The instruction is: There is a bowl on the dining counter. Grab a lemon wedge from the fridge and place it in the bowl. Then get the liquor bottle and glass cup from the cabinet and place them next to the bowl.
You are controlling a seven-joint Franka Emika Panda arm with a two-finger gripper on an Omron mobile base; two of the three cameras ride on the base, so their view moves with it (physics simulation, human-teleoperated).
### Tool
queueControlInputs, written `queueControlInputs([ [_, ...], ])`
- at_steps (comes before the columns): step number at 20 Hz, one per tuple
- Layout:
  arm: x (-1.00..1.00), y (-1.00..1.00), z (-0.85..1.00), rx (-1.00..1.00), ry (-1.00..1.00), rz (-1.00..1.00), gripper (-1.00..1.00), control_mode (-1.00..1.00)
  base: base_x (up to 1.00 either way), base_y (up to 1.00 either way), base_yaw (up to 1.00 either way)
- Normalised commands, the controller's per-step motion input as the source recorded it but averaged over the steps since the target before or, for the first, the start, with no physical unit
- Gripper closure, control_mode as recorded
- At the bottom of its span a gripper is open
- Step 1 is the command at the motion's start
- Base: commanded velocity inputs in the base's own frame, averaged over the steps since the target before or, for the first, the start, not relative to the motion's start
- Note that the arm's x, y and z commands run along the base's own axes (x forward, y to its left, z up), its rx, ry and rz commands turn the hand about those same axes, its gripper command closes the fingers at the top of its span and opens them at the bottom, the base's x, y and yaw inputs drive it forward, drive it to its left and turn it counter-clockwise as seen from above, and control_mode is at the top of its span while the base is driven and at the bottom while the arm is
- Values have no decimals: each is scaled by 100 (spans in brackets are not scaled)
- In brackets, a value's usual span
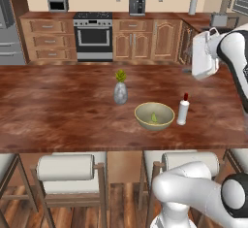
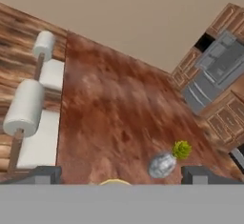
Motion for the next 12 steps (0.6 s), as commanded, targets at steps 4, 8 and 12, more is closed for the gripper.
queueControlInputs([
  [4, -41, 69, 0, 0, 16, -38, -100, -100, 0, 0, 0],
  [8, -46, 62, 0, 1, 17, -51, -100, -100, 0, 0, 0],
  [12, -58, 42, 0, 0, 17, -60, -100, -100, 0, 0, 0],
])
